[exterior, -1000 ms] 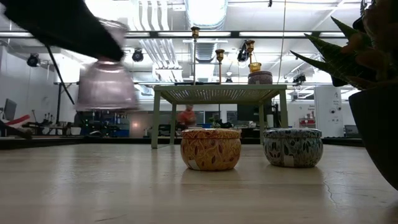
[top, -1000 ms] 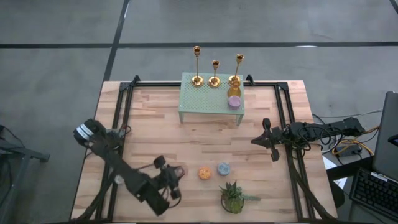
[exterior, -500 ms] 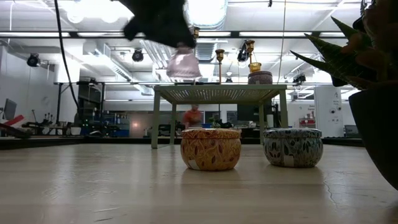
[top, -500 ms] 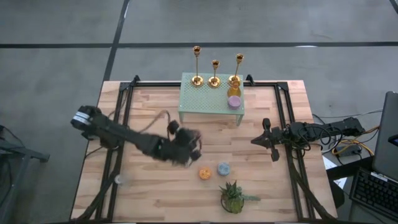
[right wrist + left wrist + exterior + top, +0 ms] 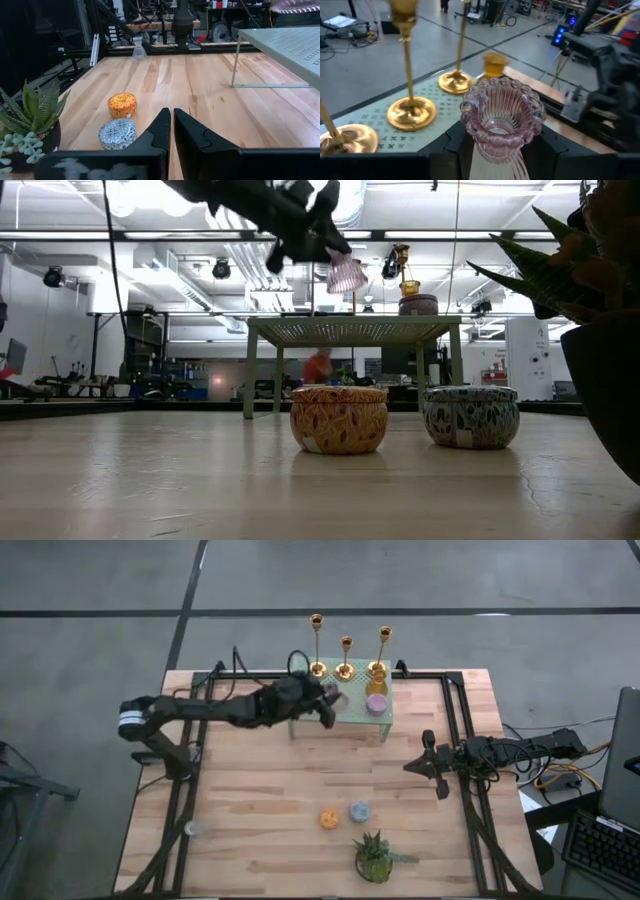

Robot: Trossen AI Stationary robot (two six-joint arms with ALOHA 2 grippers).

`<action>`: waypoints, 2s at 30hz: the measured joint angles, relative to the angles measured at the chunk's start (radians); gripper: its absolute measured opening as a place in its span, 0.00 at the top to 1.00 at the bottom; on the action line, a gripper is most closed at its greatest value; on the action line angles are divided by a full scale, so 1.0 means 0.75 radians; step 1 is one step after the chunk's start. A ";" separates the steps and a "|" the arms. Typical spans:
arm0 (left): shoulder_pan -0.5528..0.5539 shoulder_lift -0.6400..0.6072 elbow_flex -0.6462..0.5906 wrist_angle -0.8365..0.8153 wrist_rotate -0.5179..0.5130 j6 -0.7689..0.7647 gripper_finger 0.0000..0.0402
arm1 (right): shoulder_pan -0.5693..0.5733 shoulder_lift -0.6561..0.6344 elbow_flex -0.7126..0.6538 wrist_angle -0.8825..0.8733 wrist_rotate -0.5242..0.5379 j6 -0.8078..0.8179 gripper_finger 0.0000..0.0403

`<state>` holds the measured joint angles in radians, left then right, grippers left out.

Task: Pick & Place candle stick holders
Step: Put the purple candle holder on the shelf

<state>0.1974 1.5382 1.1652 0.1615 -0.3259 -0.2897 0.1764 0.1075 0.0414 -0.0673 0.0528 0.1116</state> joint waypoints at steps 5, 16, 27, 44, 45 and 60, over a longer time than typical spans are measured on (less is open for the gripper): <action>0.082 0.106 0.058 -0.001 0.050 -0.009 0.65 | -0.001 0.001 0.000 0.001 0.001 0.000 0.96; 0.125 0.352 0.328 -0.062 0.050 0.043 0.65 | -0.001 0.004 0.000 0.001 0.001 0.000 0.96; 0.159 0.459 0.492 -0.235 -0.080 0.080 0.65 | 0.000 0.006 0.000 0.001 0.000 0.000 0.96; 0.138 0.488 0.494 -0.283 -0.064 0.088 0.65 | 0.000 0.010 0.000 0.001 0.000 0.000 0.96; 0.134 0.488 0.494 -0.282 -0.063 0.098 0.65 | 0.000 0.010 0.000 0.001 0.001 0.000 0.96; 0.126 0.472 0.490 -0.310 -0.053 0.102 0.65 | 0.000 0.010 0.000 0.001 0.000 0.000 0.96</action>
<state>0.2916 1.8923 1.5330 -0.0708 -0.3653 -0.2131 0.1763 0.1146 0.0414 -0.0667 0.0532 0.1116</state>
